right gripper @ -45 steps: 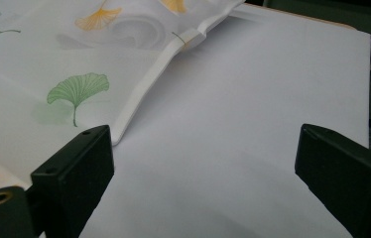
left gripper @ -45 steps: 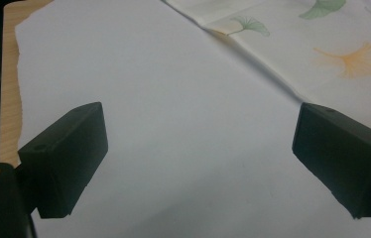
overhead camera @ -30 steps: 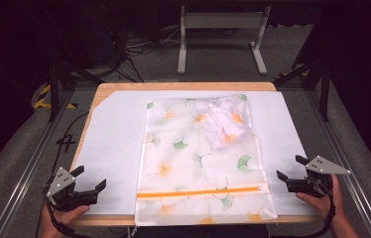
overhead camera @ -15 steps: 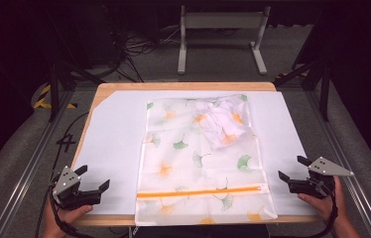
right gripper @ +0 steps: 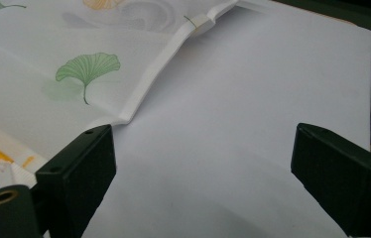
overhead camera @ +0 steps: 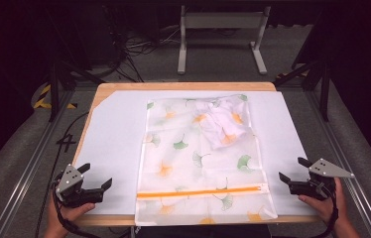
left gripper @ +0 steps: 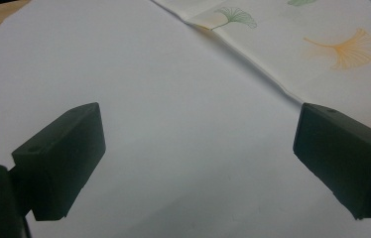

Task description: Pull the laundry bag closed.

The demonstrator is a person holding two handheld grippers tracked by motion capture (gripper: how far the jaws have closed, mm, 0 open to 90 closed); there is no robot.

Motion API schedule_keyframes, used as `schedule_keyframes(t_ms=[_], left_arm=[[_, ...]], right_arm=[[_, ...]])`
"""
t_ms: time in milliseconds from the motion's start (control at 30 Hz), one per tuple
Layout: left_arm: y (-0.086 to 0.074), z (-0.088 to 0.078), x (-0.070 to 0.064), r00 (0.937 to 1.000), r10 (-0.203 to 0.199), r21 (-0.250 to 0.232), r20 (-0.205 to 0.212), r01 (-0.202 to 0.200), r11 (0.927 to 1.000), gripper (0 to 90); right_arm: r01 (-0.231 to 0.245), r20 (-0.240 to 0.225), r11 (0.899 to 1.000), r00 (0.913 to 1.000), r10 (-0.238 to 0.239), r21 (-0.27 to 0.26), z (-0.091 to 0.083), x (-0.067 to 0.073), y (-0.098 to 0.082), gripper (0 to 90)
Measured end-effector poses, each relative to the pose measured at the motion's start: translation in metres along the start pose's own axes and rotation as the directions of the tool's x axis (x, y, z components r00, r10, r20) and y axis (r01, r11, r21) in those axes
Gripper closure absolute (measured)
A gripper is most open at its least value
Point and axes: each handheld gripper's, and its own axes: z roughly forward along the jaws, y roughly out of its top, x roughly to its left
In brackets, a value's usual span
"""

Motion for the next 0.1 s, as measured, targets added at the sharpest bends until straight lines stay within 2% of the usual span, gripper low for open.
schedule_keyframes(t_ms=[100], left_arm=[[-0.0009,0.0002,0.0007,1.0,-0.007,0.001,-0.004,0.007,1.0,6.8]], right_arm=[[0.0,-0.003,1.0,1.0,0.0,0.002,0.0008,0.0005,-0.0002,10.8]])
